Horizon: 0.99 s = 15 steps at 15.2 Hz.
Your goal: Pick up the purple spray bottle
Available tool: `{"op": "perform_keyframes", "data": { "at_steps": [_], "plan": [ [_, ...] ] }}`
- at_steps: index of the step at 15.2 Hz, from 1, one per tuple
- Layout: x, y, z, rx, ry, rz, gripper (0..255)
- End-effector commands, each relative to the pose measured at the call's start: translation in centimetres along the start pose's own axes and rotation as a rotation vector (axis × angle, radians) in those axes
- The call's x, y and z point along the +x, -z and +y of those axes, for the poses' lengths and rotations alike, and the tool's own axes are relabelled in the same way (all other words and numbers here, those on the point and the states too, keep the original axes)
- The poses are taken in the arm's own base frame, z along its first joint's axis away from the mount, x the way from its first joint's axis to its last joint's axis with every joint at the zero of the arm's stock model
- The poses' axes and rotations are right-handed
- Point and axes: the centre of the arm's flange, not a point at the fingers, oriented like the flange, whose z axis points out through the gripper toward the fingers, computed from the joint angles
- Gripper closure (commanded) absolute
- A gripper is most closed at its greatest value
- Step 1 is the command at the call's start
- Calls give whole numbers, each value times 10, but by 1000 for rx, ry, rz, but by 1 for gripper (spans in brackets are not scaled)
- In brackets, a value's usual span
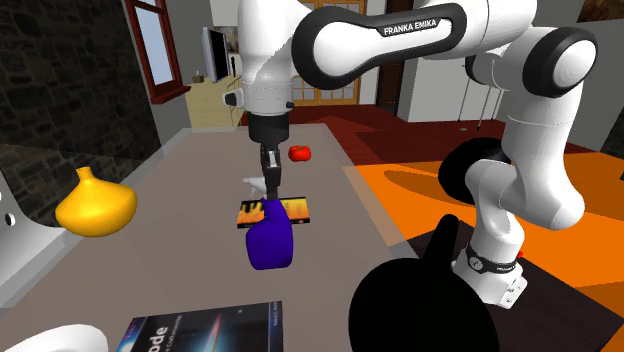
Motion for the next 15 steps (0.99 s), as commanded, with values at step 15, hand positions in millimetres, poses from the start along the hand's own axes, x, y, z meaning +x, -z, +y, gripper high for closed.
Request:
{"op": "perform_keyframes", "data": {
  "at_steps": [15],
  "plan": [
    [3, 58, 0, 0, 0, -1, 255]
  ]
}}
